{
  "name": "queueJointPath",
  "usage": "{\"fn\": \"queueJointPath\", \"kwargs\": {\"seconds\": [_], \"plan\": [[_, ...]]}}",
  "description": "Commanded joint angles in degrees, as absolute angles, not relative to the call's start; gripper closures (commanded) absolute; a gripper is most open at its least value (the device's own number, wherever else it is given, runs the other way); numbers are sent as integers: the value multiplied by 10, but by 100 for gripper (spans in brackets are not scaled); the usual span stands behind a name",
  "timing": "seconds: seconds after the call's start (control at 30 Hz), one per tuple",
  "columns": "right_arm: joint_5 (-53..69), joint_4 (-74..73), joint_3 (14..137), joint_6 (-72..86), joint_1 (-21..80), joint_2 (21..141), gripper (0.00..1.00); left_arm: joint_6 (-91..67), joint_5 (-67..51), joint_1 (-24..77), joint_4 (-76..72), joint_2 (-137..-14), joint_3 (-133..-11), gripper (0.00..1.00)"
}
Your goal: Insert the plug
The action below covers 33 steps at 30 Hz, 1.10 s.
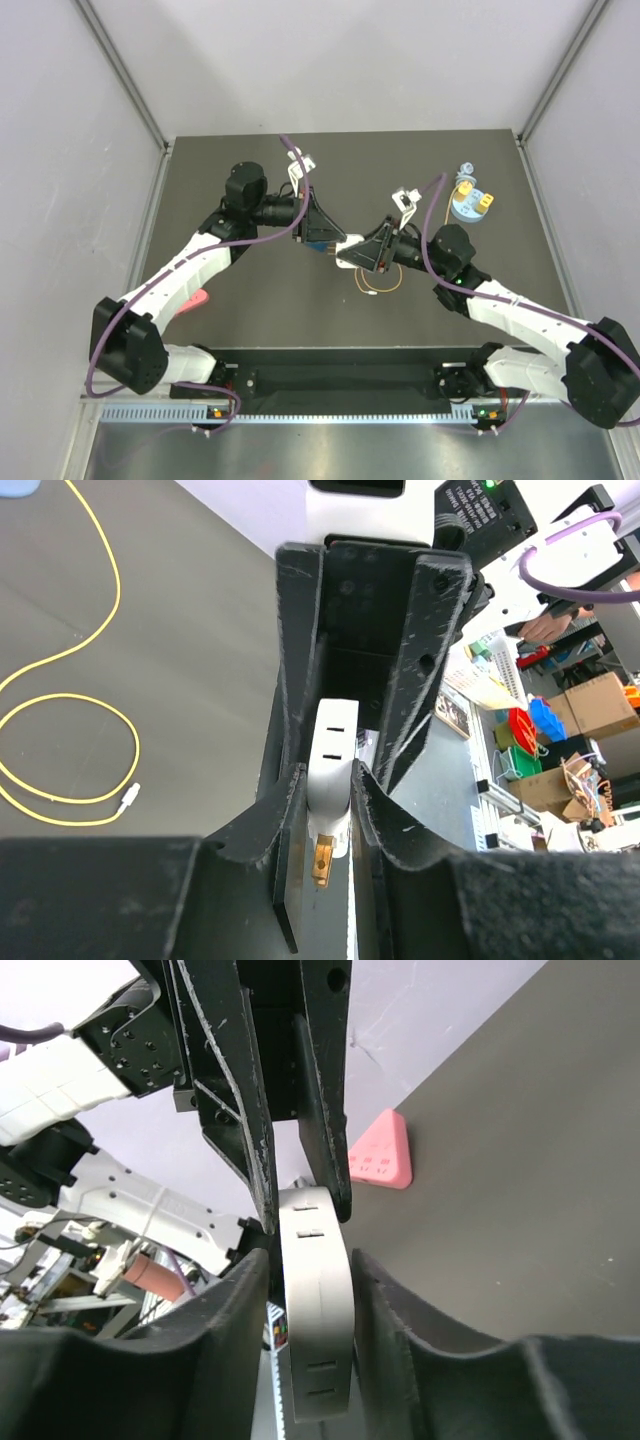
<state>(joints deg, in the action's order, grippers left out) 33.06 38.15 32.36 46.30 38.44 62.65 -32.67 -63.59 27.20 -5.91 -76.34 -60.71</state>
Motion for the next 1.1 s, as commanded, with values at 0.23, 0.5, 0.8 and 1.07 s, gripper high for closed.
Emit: {"fn": "queueJointPath", "kwargs": {"seconds": [0.23, 0.5, 0.8, 1.07], "plan": [[317, 432, 317, 472, 374, 616, 80, -332, -635, 272, -86, -743, -598, 100], [333, 422, 323, 459, 374, 631, 79, -362, -632, 272, -97, -752, -595, 100], [329, 417, 316, 454, 374, 635, 100, -369, -540, 270, -17, -751, -620, 28], [304, 356, 323, 417, 374, 630, 100, -363, -234, 253, 213, -731, -708, 4]]}}
